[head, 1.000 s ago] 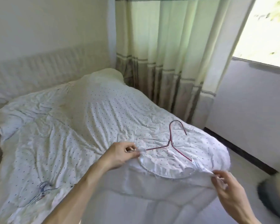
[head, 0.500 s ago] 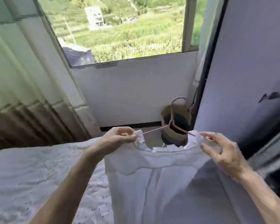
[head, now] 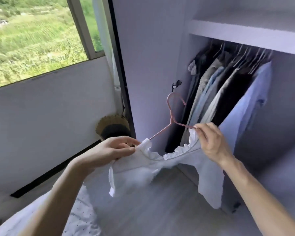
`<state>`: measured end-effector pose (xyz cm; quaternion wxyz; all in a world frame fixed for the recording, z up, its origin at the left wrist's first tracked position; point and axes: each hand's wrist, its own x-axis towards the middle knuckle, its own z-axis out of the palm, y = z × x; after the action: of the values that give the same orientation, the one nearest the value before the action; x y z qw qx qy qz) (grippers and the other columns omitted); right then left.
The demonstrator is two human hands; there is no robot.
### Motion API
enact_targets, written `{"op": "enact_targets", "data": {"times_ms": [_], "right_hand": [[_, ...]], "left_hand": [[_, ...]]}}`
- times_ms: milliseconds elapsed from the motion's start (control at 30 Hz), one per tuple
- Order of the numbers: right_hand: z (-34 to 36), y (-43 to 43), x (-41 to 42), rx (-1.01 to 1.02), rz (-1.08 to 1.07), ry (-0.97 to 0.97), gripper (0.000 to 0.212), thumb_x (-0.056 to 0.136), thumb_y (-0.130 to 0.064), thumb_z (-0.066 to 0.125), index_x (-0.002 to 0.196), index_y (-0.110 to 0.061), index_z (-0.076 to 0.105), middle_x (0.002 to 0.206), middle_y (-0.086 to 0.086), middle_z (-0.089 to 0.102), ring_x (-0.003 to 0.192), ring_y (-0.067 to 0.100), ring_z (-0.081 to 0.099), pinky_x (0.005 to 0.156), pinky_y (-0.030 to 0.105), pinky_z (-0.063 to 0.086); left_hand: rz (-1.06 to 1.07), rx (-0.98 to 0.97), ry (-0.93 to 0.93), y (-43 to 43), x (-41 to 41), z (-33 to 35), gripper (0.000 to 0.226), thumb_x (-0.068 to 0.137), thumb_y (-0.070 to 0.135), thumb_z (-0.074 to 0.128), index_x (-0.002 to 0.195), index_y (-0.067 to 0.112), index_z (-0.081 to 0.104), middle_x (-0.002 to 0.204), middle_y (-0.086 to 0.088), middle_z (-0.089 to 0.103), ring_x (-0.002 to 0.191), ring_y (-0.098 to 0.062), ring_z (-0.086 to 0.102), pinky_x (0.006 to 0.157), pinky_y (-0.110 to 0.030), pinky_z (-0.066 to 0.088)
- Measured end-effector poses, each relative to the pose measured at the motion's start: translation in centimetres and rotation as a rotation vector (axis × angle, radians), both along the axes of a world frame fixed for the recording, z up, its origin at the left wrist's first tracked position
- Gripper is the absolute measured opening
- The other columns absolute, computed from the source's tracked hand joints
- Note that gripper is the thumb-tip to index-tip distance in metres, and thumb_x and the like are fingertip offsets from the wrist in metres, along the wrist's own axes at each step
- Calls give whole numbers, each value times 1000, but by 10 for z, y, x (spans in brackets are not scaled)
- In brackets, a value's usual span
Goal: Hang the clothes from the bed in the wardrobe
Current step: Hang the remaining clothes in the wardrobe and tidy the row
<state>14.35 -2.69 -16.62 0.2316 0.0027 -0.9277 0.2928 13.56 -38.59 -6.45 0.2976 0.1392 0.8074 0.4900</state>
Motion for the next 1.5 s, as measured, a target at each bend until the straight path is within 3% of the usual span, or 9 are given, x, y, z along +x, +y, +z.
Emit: {"op": "enact_targets", "data": {"times_ms": [67,433,600,867,1000,1100,1167,1267,1500], "right_hand": [[2,16,2,-7,-67,-27,39,100,-47,36,113,-21,62,95,0,60,95,17,53,80,31,44],[16,99,72,-5,-503,-92,31,95,-37,55,115,-19,70,115,2,70,110,25,62,94,25,39],[43,142,94,-24,-708,-95,37,95,-37,62,128,-21,62,137,2,56,131,25,46,107,33,35],[157,218,47,327,-869,62,56,99,-48,47,149,-24,39,163,4,24,149,26,19,118,43,23],[200,271,-2,521,-945,-8,58,102,-51,30,157,-37,17,167,4,2,154,25,-4,122,53,0],[192,306,-30,544,-964,-121,52,104,-47,20,156,-43,14,168,4,5,154,25,-4,121,56,-6],[174,324,-38,590,-973,-50,50,104,-46,25,153,-43,24,164,4,20,152,26,10,121,58,0],[156,341,-49,717,-1003,158,50,100,-53,34,148,-38,40,152,4,41,143,27,32,118,60,5],[138,373,-78,897,-1143,446,46,99,-53,41,140,-35,50,136,5,55,126,27,39,113,61,19]], "left_hand": [[12,109,-38,23,-17,2,30,92,34,65,121,24,71,116,-12,71,112,-31,66,98,-47,47],[-208,334,-106,177,-25,8,37,99,3,46,104,22,78,103,-9,76,86,-20,72,80,-35,58],[-174,370,-34,248,-20,-16,43,97,11,46,85,36,79,89,-1,73,82,-18,66,83,-39,56],[-127,360,112,357,-41,-28,34,96,10,33,78,14,62,69,6,41,66,-13,33,63,-26,32],[-101,363,156,414,-59,-26,38,96,12,32,104,19,69,61,19,49,56,-5,39,53,-14,35],[-116,361,208,452,-67,-23,40,102,18,31,124,28,64,102,10,67,90,-12,61,78,-19,45],[-128,387,244,477,-71,-21,41,106,17,32,140,22,53,124,13,60,112,-6,54,92,-14,39],[-141,414,303,515,-83,-29,42,107,15,31,147,22,45,128,22,48,120,0,45,89,0,28],[-82,433,412,596,-129,-75,44,108,20,31,151,25,38,128,28,45,112,13,40,106,-14,32]]}}
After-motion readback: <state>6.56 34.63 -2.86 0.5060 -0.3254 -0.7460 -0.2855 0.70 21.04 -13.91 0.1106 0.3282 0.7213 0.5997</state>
